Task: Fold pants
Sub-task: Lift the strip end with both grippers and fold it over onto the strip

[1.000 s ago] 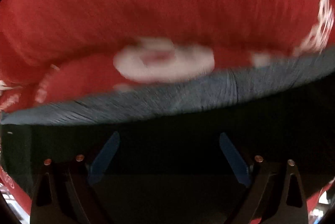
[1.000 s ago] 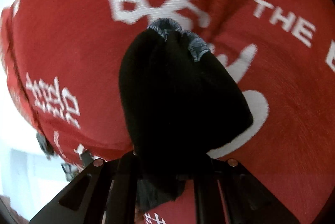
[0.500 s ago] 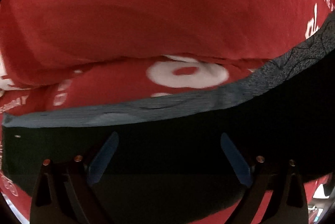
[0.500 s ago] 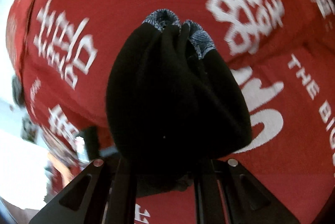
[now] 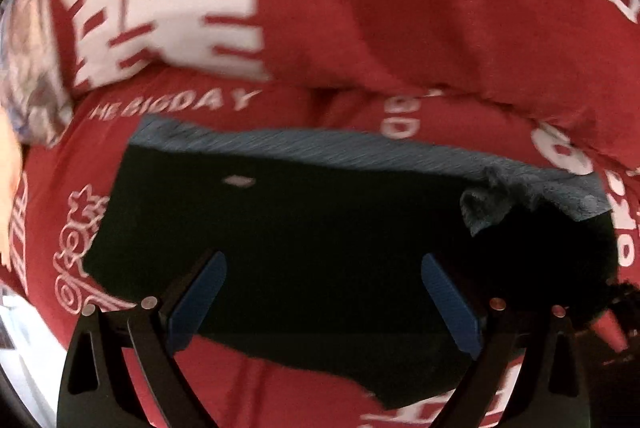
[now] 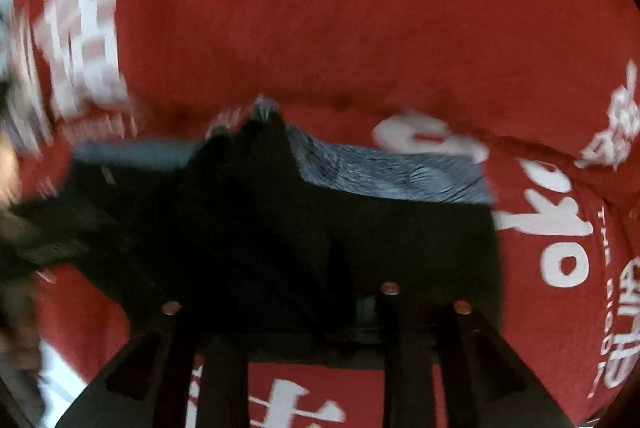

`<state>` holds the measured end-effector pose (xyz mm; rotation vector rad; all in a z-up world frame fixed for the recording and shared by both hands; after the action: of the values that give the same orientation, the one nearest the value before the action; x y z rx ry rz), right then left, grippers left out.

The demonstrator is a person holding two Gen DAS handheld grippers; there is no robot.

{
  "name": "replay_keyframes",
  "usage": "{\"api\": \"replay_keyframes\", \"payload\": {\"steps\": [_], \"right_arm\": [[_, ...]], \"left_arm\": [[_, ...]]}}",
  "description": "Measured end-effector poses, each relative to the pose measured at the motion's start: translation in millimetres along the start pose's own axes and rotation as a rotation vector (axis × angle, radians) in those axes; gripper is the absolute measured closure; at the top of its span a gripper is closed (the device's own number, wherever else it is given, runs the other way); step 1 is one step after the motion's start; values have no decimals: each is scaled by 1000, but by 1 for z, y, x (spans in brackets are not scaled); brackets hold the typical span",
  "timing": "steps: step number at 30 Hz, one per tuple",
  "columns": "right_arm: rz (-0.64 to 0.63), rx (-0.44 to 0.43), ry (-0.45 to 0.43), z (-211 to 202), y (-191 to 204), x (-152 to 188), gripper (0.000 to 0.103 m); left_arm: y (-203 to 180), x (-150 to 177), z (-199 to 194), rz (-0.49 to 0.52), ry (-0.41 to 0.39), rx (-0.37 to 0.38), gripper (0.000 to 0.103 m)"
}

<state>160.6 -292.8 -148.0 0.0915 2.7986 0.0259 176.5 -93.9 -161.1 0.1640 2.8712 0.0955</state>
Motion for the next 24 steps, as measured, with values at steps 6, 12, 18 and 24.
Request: {"api": "replay_keyframes", "payload": {"steps": [6,12,18,24], "right_arm": [[-247,173,-27,-10,60,37,52],[84,-280,35,-63,-12,32,49],[805,-601,260,-5,-146,55,49],[932,-708,275,18,-165,66,50]], "left_arm": [[23,10,-14,-3,4,44,3],[-14,0,-27,74,11,234,3],[-80,-11,-17,167,48,420,35],[-116,-8,8,171,152,496,52]]}}
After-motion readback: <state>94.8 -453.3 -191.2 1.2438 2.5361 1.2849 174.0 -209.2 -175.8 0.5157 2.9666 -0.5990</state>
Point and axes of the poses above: each gripper's, at about its wrist camera, not at the fingertips, and z roughly the way its jaws point, y to its left, x to its underside, the point moved 1 cm from there along z, roughly the way its jaws point, and after that the axes turned 11 degrees about z, right-handed, at the moved point
